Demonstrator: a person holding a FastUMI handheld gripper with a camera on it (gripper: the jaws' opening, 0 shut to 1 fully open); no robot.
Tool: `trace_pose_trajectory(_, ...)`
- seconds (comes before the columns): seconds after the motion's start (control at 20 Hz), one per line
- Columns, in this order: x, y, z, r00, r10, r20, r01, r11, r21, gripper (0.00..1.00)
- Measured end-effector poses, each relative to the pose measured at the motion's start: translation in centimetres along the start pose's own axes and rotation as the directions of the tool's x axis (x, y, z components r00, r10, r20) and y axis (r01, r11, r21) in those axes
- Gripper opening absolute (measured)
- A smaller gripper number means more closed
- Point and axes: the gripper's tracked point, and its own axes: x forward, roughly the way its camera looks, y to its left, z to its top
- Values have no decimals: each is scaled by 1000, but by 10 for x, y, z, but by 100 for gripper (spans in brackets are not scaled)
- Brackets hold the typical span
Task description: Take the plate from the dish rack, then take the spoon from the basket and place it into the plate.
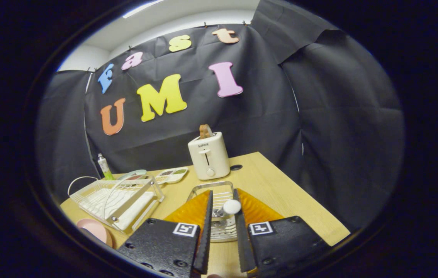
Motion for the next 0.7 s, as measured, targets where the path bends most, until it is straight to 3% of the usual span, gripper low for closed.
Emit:
trace_pose_trajectory(0.1,0,4,1,1000,20,-16,-19,999,28,23)
trace_pose_trajectory(0.2,0,7,6,999,27,-27,-25,999,48,19)
trace_pose_trajectory(0.45,-11,12,32,1000,3,-16,-3,1000,3,13)
trace_pose_trajectory(0.7,-46,22,82,998,-45,43,50,992,-116,11)
